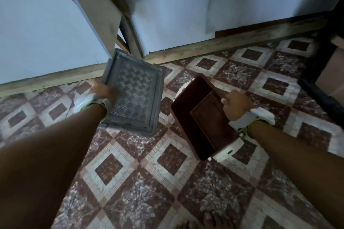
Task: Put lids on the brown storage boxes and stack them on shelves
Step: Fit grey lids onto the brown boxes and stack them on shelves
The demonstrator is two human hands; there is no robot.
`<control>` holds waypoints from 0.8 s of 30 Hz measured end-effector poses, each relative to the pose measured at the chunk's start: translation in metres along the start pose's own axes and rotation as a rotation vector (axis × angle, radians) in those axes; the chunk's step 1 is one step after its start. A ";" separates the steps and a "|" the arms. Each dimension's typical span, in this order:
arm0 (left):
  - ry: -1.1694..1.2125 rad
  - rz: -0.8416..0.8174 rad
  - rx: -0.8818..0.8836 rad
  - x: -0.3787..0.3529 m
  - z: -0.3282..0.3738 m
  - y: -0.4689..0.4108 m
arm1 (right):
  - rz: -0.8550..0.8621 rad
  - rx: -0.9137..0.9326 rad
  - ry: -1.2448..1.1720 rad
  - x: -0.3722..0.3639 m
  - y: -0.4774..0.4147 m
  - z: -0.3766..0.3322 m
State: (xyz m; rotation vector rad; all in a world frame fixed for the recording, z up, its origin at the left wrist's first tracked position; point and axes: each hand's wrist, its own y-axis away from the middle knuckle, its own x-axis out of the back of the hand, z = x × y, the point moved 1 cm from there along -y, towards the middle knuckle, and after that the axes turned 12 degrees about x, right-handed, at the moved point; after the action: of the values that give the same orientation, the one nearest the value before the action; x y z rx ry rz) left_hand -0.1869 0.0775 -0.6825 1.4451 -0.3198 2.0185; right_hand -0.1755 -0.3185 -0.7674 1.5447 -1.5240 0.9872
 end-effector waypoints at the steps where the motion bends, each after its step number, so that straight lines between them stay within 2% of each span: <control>1: -0.025 0.021 -0.030 0.015 0.003 -0.006 | -0.036 0.001 0.005 -0.003 -0.001 -0.003; 6: -0.089 0.053 -0.063 0.039 -0.025 -0.015 | -0.287 0.107 0.011 -0.020 -0.001 -0.033; 9: -0.106 -0.029 -0.094 0.022 -0.048 -0.004 | -0.417 0.209 -0.096 -0.031 -0.001 -0.039; 11: -0.095 -0.081 -0.074 0.003 -0.068 0.004 | -0.450 0.221 -0.085 -0.044 -0.002 -0.039; 15: -0.039 -0.111 -0.023 -0.031 -0.102 0.010 | -0.361 0.156 0.036 -0.063 -0.002 -0.042; 18: -0.015 -0.126 0.014 -0.049 -0.114 0.013 | -0.390 0.155 0.101 -0.073 0.000 -0.039; 24: 0.074 -0.130 0.088 -0.063 -0.117 0.021 | -0.143 -0.079 0.128 -0.079 0.033 -0.022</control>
State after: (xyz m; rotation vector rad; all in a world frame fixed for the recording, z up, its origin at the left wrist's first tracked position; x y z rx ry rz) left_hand -0.2762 0.1014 -0.7806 1.4025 -0.1044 1.9959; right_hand -0.2092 -0.2652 -0.8298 1.4838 -1.3287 0.9152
